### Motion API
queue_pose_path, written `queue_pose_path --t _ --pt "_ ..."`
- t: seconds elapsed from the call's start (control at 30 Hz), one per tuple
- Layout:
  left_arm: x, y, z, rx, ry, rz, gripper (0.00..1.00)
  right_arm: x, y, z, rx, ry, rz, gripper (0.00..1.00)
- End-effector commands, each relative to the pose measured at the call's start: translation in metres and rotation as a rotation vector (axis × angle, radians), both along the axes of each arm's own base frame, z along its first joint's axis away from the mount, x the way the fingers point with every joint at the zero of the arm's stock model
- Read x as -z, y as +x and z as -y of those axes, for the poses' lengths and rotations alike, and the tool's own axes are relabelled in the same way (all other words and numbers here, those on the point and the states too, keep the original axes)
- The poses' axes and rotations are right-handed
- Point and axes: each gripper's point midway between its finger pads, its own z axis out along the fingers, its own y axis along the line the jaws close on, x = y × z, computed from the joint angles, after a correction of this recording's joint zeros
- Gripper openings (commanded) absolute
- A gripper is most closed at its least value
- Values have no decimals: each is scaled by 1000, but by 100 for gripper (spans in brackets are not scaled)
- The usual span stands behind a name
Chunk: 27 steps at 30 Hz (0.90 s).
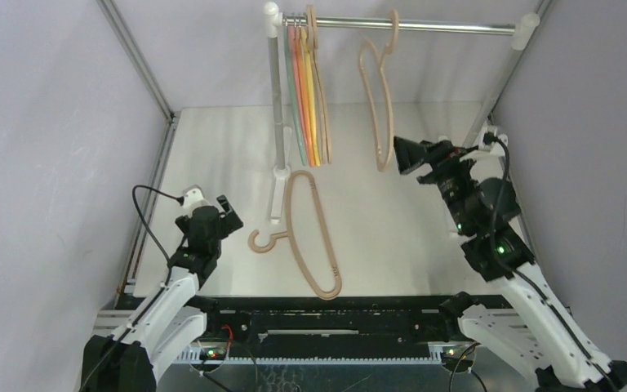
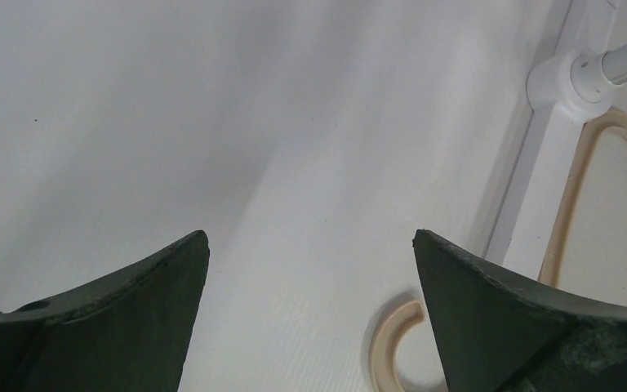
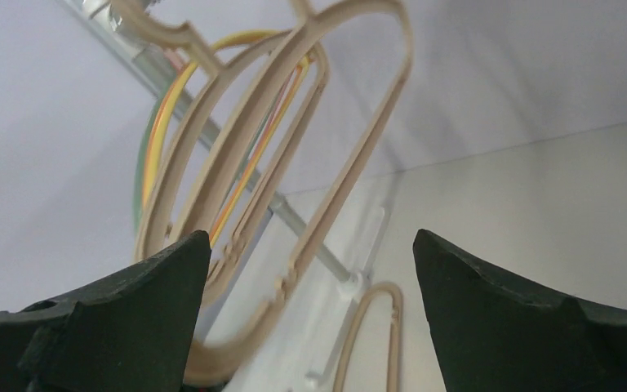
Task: Organize the hangers
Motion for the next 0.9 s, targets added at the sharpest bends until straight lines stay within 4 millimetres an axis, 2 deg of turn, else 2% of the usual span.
queue_pose_path --t 0.0,0.1,0.2,0.37,0.57,0.63,0.77,0.87 --pt "-25 17 3 1 -19 80 99 42 -29 5 73 -196 -96 100" --pt "-26 20 4 9 -18 77 100 89 -48 -6 61 -309 -172 100" --pt "-27 20 5 12 -14 77 99 132 -69 -29 -7 -428 -222 99" --pt "-26 19 4 9 -15 80 99 195 -98 -83 -180 -624 -297 96" --pt "-25 19 3 5 -17 78 99 243 -118 -162 -373 -785 -314 95" --pt "-25 20 4 9 -16 72 99 268 -121 -186 -424 -843 -362 92" --pt "-25 18 5 13 -23 77 100 288 -124 -224 -470 -879 -393 91" --pt "-27 17 6 15 -29 89 100 301 -125 -241 -514 -883 -416 90"
